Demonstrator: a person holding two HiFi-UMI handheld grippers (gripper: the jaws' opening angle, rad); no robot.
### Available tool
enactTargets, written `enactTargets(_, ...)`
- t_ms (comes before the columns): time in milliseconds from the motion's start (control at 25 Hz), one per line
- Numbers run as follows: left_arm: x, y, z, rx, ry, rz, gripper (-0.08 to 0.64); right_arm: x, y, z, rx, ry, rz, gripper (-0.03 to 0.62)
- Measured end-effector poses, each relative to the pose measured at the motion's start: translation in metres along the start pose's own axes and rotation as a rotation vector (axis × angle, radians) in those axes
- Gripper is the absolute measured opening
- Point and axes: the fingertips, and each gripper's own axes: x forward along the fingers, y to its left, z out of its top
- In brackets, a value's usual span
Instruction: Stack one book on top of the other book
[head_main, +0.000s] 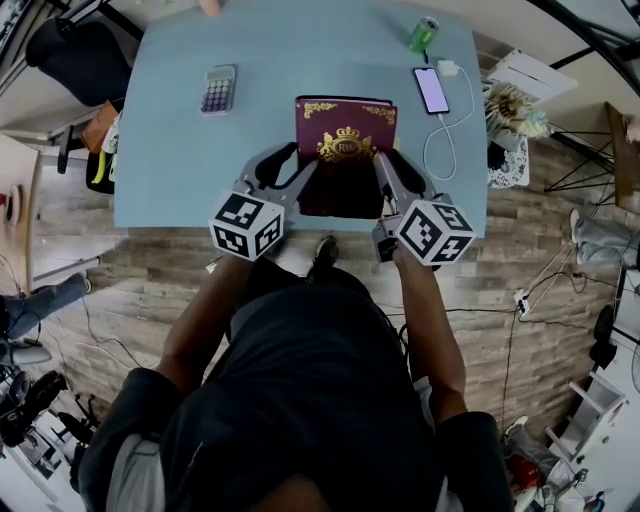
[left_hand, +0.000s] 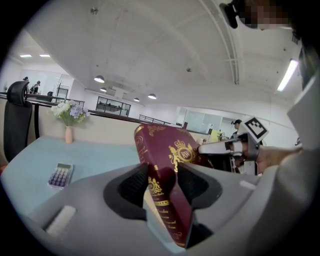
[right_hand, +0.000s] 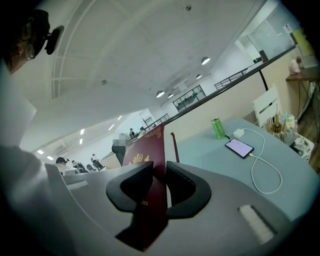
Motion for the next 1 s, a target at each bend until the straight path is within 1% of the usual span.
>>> enactTargets(360,0.017,-0.027,-0.015,-0.007,0.030,-0.047,0.225,-0.026,-0.025,-0.006,0.020,-0.003,-0.047,0.081)
enactTargets(720,0.041,-0.041,-0.035,-0.022,0.072,-0.089,0.225,-0.033,-0.058,-0.014,0.042,0.019,-0.079,0.081)
enactTargets(1000,0.055,-0.037,-0.056,-0.076,0.102,-0.091,0.225,-0.024,-0.076,-0.028,0.058,0.049,-0.098,0.081)
